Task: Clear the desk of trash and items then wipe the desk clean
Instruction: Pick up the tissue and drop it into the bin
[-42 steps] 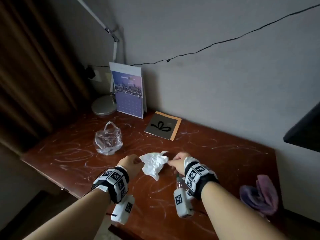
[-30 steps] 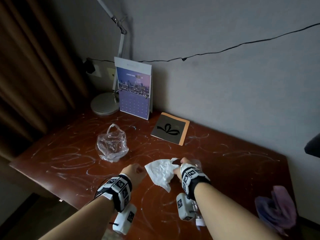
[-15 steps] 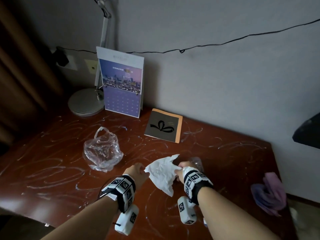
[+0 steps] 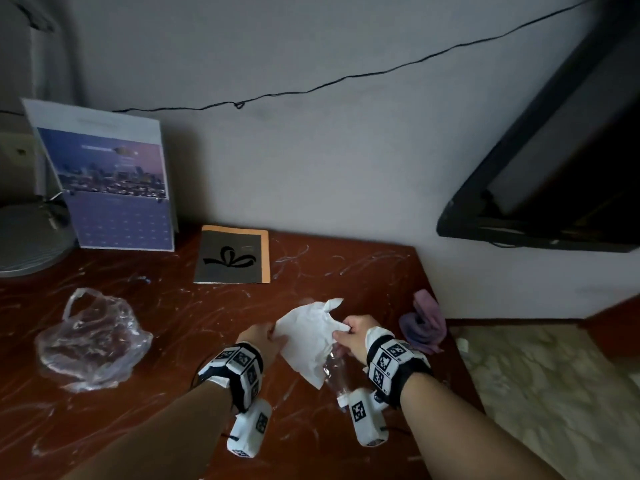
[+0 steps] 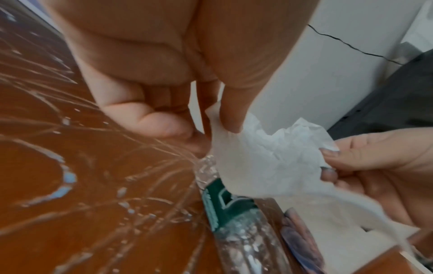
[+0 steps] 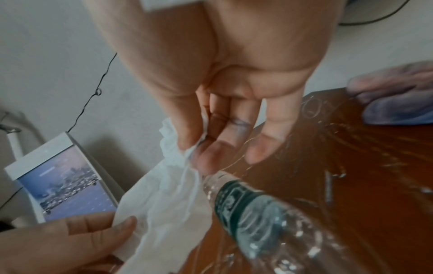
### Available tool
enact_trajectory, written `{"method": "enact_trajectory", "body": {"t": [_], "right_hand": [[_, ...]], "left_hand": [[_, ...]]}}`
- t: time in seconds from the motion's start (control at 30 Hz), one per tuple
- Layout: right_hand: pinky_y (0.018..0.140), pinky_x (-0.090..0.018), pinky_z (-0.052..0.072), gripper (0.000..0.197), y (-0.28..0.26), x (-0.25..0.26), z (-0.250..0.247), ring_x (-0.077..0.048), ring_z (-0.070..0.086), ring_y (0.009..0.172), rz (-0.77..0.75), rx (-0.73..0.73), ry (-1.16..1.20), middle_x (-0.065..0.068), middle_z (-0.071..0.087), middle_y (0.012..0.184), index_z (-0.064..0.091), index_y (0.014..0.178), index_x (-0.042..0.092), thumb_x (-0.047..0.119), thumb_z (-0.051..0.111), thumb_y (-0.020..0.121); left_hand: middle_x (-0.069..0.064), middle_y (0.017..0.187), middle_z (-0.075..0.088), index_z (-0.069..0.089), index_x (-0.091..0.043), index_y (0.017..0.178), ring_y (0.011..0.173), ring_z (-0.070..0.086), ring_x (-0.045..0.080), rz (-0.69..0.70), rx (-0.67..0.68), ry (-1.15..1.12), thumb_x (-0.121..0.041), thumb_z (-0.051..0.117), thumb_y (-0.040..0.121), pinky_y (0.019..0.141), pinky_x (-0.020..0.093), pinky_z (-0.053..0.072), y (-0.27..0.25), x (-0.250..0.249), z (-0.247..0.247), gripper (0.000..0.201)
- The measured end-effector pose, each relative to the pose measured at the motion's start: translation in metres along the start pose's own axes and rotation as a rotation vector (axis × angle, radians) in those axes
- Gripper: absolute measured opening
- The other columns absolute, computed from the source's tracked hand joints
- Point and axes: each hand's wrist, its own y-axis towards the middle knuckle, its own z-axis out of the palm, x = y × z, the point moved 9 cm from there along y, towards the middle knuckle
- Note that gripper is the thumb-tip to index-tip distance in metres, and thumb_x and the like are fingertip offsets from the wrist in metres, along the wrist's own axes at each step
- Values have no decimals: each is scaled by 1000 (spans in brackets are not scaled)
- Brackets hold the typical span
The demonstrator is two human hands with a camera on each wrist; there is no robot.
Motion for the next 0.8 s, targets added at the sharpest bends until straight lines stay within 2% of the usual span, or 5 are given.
{"method": "enact_trajectory", "body": {"t": [0.27,0.43,0.6,0.67,0.8], "right_hand": [[52,-19,46,17,-37,-82,-47,-11,64,56,82,-62,122,1,68,67,57,77,18,15,58,93],[45,-15,42,3,-63,-142,-83,-9,61,52,86,-92,182,-1,66,67,61,93,12,14,59,93],[46,-18,45,22,-99,-218,-129,-10,60,49,65,-138,211,1,65,60,57,70,18,12,60,91],[47,-15,44,22,-113,-254,-146,-8,61,49,71,-137,211,2,65,61,57,70,18,13,60,91],[51,-17,46,20,-132,-316,-170,-7,61,51,89,-138,220,1,66,64,58,73,20,15,58,92]], "left_hand": [[7,107,67,61,-16,121,84,61,19,113,31,9,-35,53,94,67,21,44,-15,-78,48,33],[-5,77,60,65,-17,106,73,59,15,180,18,26,-34,52,93,60,22,39,-39,-137,97,25],[-2,81,62,67,-18,105,76,60,19,240,6,73,-32,54,93,63,20,36,-71,-200,161,23],[-2,80,61,68,-16,103,82,63,22,250,22,89,-30,54,93,64,21,36,-84,-224,191,23],[-2,79,62,68,-17,101,75,59,17,276,35,117,-30,53,94,64,20,38,-103,-270,241,21]]}}
